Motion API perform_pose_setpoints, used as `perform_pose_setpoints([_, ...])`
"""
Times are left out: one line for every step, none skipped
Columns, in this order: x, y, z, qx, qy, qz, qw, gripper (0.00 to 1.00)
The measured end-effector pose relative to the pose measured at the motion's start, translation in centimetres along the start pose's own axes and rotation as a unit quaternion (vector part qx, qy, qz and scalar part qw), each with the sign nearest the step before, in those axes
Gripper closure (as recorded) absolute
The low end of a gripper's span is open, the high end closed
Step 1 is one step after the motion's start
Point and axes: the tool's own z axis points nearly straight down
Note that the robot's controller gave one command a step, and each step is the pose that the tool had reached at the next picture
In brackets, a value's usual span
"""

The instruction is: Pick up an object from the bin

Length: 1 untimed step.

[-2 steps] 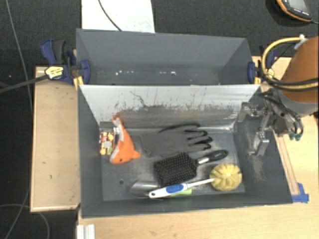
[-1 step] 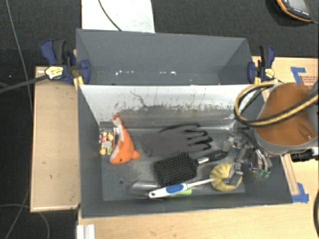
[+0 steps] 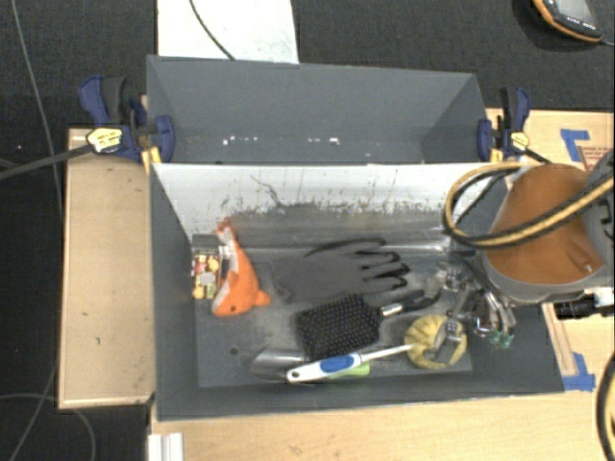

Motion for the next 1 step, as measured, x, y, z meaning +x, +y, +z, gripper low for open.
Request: perform_pose_setpoints([-6.21, -1.76, 6.28, -0.001, -0.0080, 0.003, 1.0000, 0.00])
